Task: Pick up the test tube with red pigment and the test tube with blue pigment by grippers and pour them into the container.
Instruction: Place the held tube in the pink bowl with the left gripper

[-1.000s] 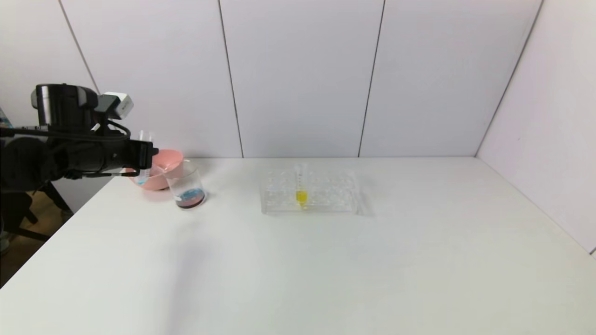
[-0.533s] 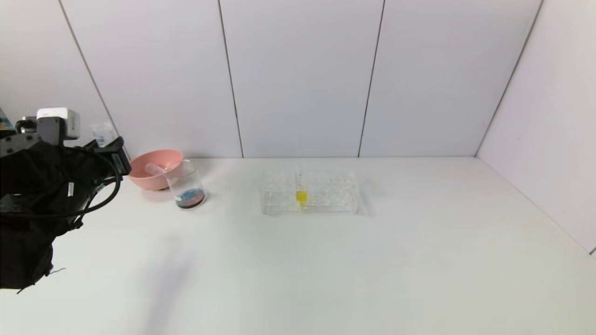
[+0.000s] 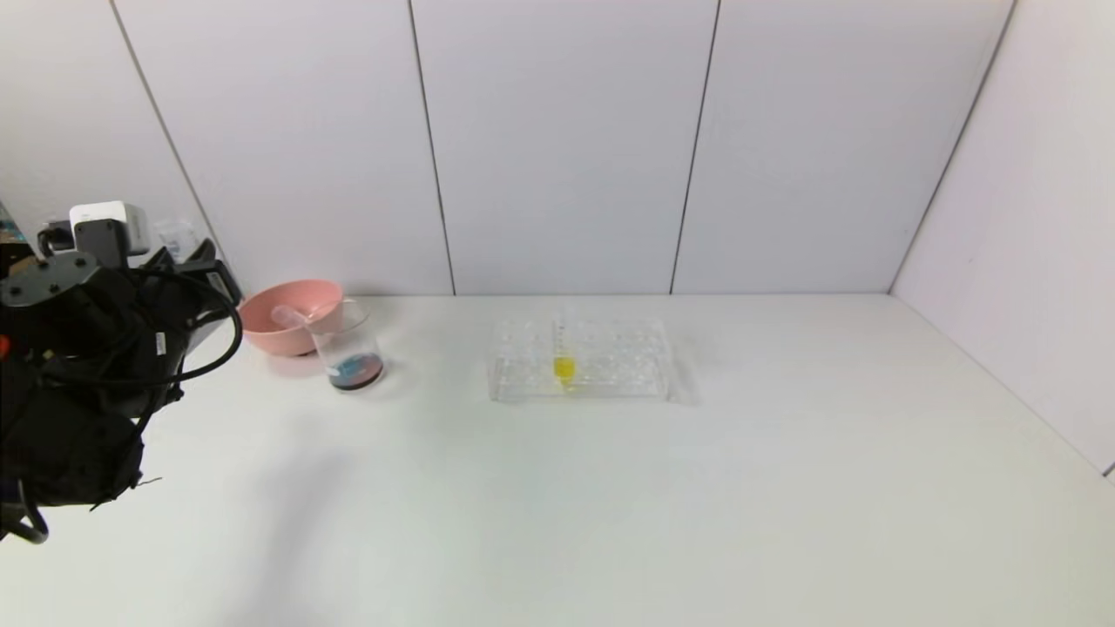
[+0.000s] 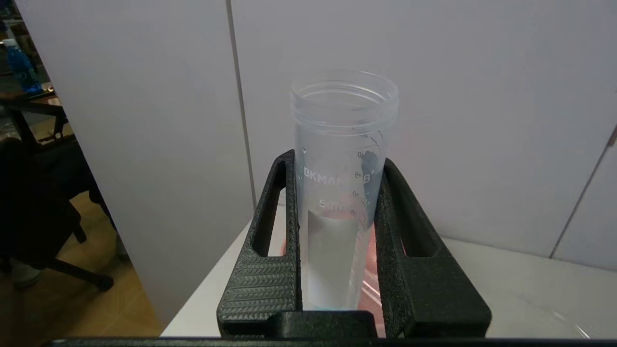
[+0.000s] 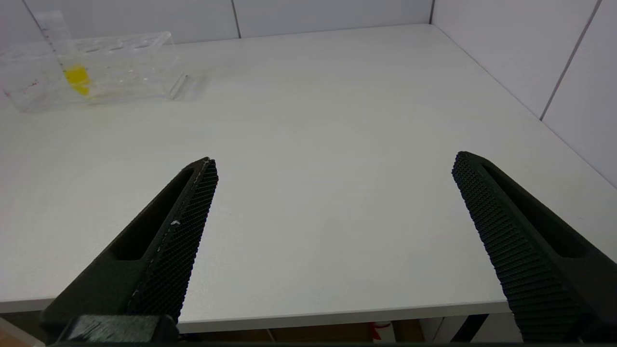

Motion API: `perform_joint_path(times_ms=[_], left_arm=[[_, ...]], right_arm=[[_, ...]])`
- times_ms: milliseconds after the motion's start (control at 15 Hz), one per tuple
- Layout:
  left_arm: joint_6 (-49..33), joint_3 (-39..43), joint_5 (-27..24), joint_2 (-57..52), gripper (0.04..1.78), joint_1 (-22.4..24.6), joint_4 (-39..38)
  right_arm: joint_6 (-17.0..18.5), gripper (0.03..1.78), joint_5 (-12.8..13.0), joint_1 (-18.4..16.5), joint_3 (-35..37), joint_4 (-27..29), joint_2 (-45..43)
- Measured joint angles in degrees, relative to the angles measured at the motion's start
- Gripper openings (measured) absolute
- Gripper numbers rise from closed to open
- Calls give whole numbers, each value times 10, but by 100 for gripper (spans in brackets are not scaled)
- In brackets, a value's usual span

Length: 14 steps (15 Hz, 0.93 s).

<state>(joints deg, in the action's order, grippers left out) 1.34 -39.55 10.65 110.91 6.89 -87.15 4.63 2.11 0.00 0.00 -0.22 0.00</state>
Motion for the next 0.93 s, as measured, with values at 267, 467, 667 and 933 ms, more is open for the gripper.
perform_joint_path(times_ms=[267, 467, 667, 933], left_arm=[[8, -144, 4, 85, 45, 12, 5], [10, -260, 13, 141, 45, 17, 62], [10, -344, 24, 184, 45, 18, 132], [10, -362, 36, 204, 45, 15, 148]], right_arm=[[0, 177, 0, 0, 0, 0, 0], [0, 177, 0, 0, 0, 0, 0], [0, 177, 0, 0, 0, 0, 0], [0, 177, 0, 0, 0, 0, 0]])
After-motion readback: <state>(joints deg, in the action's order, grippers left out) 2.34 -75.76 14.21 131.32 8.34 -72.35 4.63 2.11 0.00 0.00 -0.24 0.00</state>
